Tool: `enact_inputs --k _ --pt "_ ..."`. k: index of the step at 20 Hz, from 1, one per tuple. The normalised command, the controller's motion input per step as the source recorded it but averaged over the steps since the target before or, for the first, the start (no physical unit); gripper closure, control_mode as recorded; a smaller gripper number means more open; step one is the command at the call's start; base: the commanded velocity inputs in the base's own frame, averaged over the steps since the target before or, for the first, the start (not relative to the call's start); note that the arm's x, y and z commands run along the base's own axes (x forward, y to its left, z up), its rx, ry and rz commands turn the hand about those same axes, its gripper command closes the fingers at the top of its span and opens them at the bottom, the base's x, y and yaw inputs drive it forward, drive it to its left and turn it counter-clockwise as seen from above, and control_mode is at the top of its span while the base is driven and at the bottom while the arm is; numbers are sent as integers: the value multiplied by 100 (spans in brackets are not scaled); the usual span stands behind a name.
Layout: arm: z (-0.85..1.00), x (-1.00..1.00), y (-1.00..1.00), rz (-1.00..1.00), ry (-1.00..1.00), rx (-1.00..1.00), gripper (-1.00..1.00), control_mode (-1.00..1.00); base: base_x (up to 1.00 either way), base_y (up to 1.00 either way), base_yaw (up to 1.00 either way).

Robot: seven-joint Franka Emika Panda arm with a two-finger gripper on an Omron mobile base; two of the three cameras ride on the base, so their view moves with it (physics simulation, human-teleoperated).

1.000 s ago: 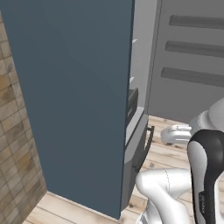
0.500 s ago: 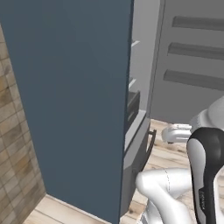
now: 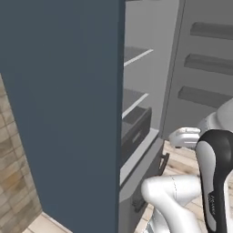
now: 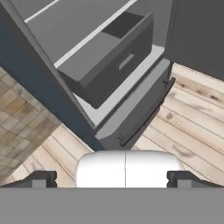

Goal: Move the hot dog bun to the plate on the dining table and place the condiment next to that plate. Then navigate to the fridge and take the sausage and place it on the plate as well.

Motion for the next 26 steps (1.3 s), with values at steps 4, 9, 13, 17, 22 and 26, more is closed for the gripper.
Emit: enact_inputs --k 4,9,13,17,22,26 --pt "0 0 0 0 0 0 -100 100 -2 -72 26" --pt "0 0 0 0 0 0 -100 100 0 -59 33" --pt "0 0 0 0 0 0 -100 100 28 -33 44" --pt "0 0 0 0 0 0 -100 100 16 -65 48" --pt "0 0 0 0 0 0 -100 100 30 -59 40" --pt "0 0 0 0 0 0 -100 100 47 -29 9"
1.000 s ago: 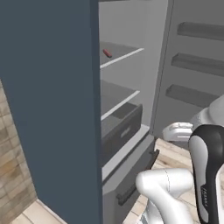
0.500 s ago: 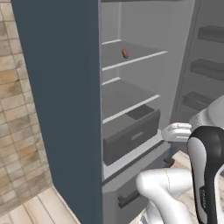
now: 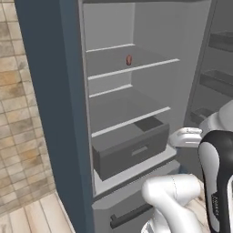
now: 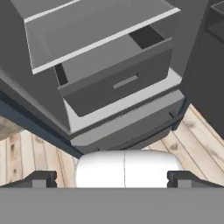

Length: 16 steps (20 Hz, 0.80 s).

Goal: Move the hot dog bun to the plate on the dining table and place the condiment next to that plate. Then navigate to the fridge and take the sausage and place it on the plate as well.

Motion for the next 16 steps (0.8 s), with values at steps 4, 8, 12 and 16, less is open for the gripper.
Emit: enact_inputs --k 4,8,12,16 --pt "0 0 0 0 0 0 -100 100 62 0 0" --pt "0 0 0 0 0 0 -100 100 65 14 0" --pt "13 53 8 0 -4 0 -100 -100 17 6 0" --pt "42 77 0 0 -1 0 -100 -100 0 0 0"
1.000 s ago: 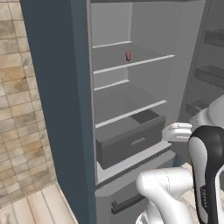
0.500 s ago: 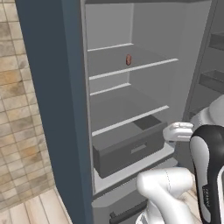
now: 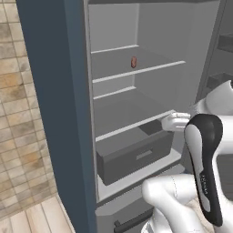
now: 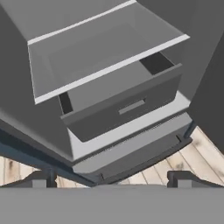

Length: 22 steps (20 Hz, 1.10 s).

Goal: Move the hot dog bun to the plate on the dining table and place the condiment next to that plate. Then navigate to the fridge and take the sausage and place it on the plate as well.

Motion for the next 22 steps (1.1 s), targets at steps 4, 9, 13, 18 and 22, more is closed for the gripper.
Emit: enact_inputs --k 4,9,13,18,22 --pt "53 81 0 0 0 0 -100 -100 0 0 0" --pt "50 73 2 0 0 0 -100 -100 0 0 0" --pt "51 59 18 0 -1 -2 -100 -100 0 0 0" --pt "27 32 12 -8 -8 -3 -100 -100 0 0 0" --pt "5 41 2 -7 -10 -2 -100 -100 0 0 0"
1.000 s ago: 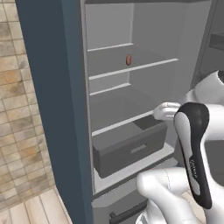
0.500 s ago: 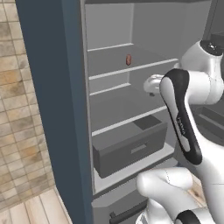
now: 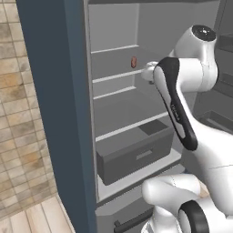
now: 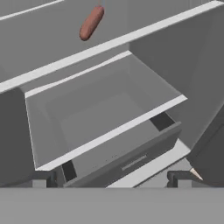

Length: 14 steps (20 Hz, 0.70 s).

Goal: Move the hot dog bun to the plate on the dining table and place the condiment next to that plate. Then navigate to the fridge and take the sausage and place it on the plate as well.

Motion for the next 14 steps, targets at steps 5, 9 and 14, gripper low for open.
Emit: enact_inputs --k 5,9,14 --pt "0 50 1 -9 -12 -9 -100 -100 0 0 0" --pt "14 40 3 -9 -8 -6 -100 -100 0 0 0" --pt "33 42 4 -5 1 -4 -100 -100 0 0 0"
